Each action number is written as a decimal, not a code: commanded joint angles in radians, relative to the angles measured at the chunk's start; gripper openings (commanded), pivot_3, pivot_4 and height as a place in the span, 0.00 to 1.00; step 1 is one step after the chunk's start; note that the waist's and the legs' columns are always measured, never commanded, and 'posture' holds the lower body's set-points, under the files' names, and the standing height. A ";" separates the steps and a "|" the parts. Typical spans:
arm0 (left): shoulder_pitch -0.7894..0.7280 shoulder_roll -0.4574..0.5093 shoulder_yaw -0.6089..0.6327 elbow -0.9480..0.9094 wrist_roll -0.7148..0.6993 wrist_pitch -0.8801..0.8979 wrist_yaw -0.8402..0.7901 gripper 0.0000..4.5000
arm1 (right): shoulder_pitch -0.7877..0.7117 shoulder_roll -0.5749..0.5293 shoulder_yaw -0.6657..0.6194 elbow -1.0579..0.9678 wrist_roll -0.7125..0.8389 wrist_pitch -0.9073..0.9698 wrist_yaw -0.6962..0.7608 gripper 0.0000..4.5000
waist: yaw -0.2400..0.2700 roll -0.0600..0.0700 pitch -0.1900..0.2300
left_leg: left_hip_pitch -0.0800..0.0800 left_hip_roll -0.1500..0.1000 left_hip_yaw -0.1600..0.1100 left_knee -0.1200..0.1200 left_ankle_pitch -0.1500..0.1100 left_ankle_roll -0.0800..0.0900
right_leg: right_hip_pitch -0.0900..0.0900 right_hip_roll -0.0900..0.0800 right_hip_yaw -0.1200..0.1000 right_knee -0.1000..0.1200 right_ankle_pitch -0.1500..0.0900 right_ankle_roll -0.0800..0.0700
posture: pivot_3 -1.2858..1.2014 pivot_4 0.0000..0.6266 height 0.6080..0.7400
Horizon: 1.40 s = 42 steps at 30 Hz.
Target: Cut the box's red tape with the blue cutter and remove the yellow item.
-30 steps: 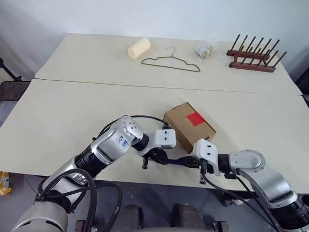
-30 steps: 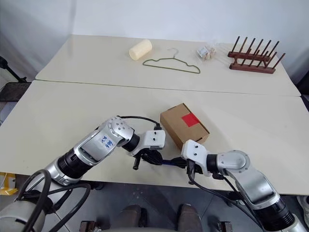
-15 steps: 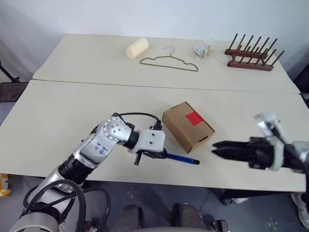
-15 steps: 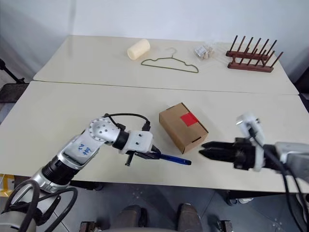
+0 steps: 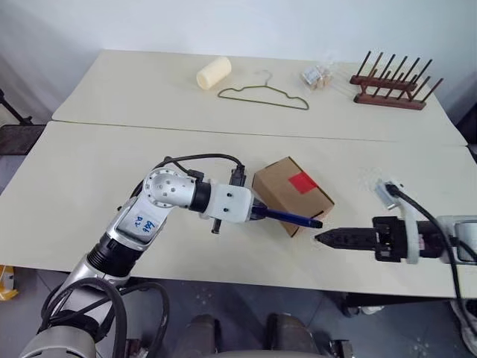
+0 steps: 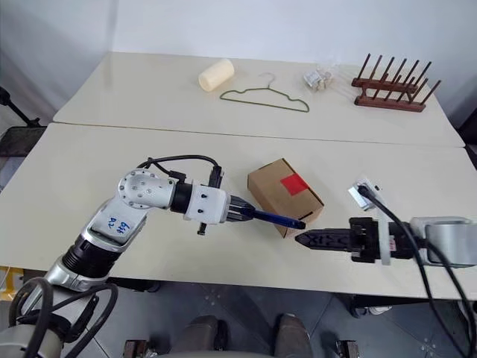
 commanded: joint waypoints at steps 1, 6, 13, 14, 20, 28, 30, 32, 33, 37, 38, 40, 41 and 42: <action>-0.017 -0.017 0.006 -0.024 0.008 0.001 0.013 0.10 | -0.021 0.012 -0.007 -0.035 0.026 -0.045 -0.029 0.99 | 0.000 0.000 0.000 | 0.000 0.000 0.000 0.000 0.000 0.000 | 0.000 0.000 0.000 0.000 0.000 0.000 | 0.52 0.24 1.00; -0.019 -0.044 0.001 -0.035 0.011 0.027 0.022 0.10 | -0.057 0.091 0.002 -0.048 0.026 -0.106 -0.110 0.99 | 0.001 0.000 0.000 | -0.001 0.001 0.000 0.000 0.000 0.000 | 0.000 0.000 0.000 -0.001 0.000 0.000 | 0.52 0.24 1.00; -0.018 -0.057 0.004 -0.029 0.017 0.032 0.032 0.10 | -0.098 0.166 0.029 -0.076 0.026 -0.132 -0.194 0.66 | 0.000 0.000 0.000 | -0.001 0.001 -0.001 0.000 0.000 0.000 | 0.000 0.000 0.000 -0.002 0.000 0.000 | 0.52 0.24 1.00; -0.019 -0.058 0.004 -0.026 0.019 0.032 0.034 0.10 | -0.102 0.174 0.031 -0.077 0.026 -0.132 -0.200 0.66 | 0.000 0.000 0.000 | -0.001 0.001 0.000 0.000 0.000 0.000 | 0.000 0.000 0.000 -0.002 0.000 0.000 | 0.52 0.24 1.00; -0.026 -0.068 0.004 -0.014 0.028 0.035 0.038 0.10 | -0.116 0.202 0.035 -0.081 0.026 -0.133 -0.232 0.66 | 0.000 0.000 0.000 | -0.001 0.001 -0.001 0.000 0.000 0.000 | 0.000 0.000 0.000 -0.002 0.000 0.000 | 0.52 0.24 1.00; -0.020 -0.072 0.003 -0.016 0.034 0.039 0.036 0.10 | -0.113 0.215 0.031 -0.079 0.026 -0.128 -0.241 0.52 | 0.000 0.000 0.000 | -0.001 0.001 -0.001 0.000 0.000 0.000 | 0.000 0.001 0.000 -0.002 0.001 0.000 | 0.52 0.24 1.00; -0.019 -0.072 0.003 -0.016 0.035 0.040 0.035 0.10 | -0.109 0.213 0.031 -0.076 0.026 -0.124 -0.238 0.37 | 0.000 0.000 0.000 | -0.001 0.002 -0.001 0.000 0.000 0.000 | 0.000 0.000 0.000 -0.003 0.001 0.000 | 0.52 0.24 1.00; -0.020 -0.072 0.003 -0.016 0.038 0.044 0.037 0.10 | -0.105 0.208 0.033 -0.075 0.026 -0.117 -0.227 0.22 | 0.000 0.000 0.000 | -0.002 0.002 -0.001 0.000 0.000 0.000 | 0.000 0.000 0.000 -0.003 0.001 0.000 | 0.52 0.24 1.00; -0.020 -0.072 0.003 -0.015 0.039 0.045 0.038 0.10 | -0.101 0.207 0.034 -0.076 0.026 -0.115 -0.225 0.14 | 0.000 0.000 0.000 | -0.002 0.002 -0.001 -0.001 0.000 0.000 | 0.000 0.000 0.000 -0.003 0.001 0.000 | 0.52 0.24 1.00; -0.020 -0.071 0.004 -0.016 0.042 0.043 0.038 0.10 | -0.094 0.210 0.034 -0.073 0.026 -0.115 -0.217 0.03 | 0.000 0.000 0.000 | -0.002 0.002 -0.001 -0.001 0.000 0.000 | 0.000 0.000 0.000 -0.003 0.001 0.000 | 0.52 0.24 1.00; -0.019 -0.069 0.004 -0.018 0.041 0.044 0.036 0.10 | -0.093 0.209 0.034 -0.072 0.026 -0.114 -0.214 0.03 | 0.000 0.000 0.000 | -0.002 0.002 -0.001 -0.001 0.000 0.000 | 0.000 0.000 0.000 -0.003 0.001 0.000 | 0.52 0.24 1.00; -0.016 -0.065 0.007 -0.024 0.035 0.049 0.031 0.10 | -0.089 0.207 0.032 -0.071 0.026 -0.111 -0.208 0.03 | 0.000 0.000 0.000 | -0.002 0.002 -0.001 -0.001 0.000 0.000 | 0.000 0.000 0.000 -0.003 0.001 0.000 | 0.52 0.24 1.00; -0.015 -0.064 0.009 -0.027 0.030 0.055 0.028 0.10 | -0.087 0.205 0.031 -0.070 0.026 -0.109 -0.202 0.03 | 0.000 0.000 0.000 | -0.002 0.002 -0.001 -0.001 0.000 0.000 | 0.000 0.000 0.000 -0.003 0.001 0.000 | 0.52 0.24 1.00; -0.011 -0.062 0.020 -0.036 0.005 0.075 0.017 0.22 | -0.086 0.202 0.030 -0.069 0.026 -0.105 -0.193 0.03 | 0.000 0.000 0.000 | -0.002 0.002 -0.001 -0.001 0.000 0.000 | 0.000 0.000 0.000 -0.003 0.001 0.000 | 0.52 0.24 1.00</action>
